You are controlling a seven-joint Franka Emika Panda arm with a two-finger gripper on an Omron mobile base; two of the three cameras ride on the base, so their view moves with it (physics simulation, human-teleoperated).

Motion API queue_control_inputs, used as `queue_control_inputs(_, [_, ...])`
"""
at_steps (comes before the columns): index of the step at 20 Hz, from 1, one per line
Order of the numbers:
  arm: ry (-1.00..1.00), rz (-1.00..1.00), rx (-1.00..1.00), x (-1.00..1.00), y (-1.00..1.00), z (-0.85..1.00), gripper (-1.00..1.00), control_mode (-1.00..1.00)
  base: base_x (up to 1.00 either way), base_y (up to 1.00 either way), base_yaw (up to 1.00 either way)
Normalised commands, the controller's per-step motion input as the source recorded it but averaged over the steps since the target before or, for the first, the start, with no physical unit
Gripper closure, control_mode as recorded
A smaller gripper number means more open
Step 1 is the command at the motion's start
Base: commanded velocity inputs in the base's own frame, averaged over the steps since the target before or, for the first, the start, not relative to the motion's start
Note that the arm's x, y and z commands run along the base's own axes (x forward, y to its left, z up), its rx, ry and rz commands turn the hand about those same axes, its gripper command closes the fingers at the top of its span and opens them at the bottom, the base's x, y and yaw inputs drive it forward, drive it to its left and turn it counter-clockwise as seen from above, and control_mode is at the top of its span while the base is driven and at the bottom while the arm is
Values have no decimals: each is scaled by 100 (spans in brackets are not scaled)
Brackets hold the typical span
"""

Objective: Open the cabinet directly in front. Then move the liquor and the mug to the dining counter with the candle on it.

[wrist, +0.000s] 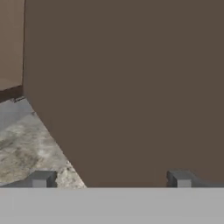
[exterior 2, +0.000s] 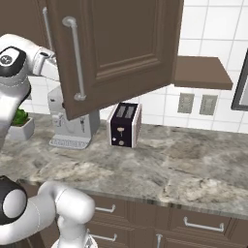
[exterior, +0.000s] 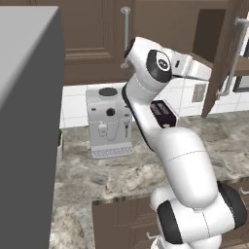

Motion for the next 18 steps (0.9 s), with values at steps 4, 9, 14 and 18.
queue_control_inputs(4, [5, -29, 6, -82, -100, -66, -100, -100, 0, 0, 0])
queue_control_inputs(9, [-2, -9, 5, -36, -100, -100, -100, -100, 0, 0, 0])
queue_control_inputs(14, [-8, -10, 21, -17, -100, -45, -100, -100, 0, 0, 0])
queue_control_inputs(18, [-10, -24, 42, 0, -100, 57, -100, -100, 0, 0, 0])
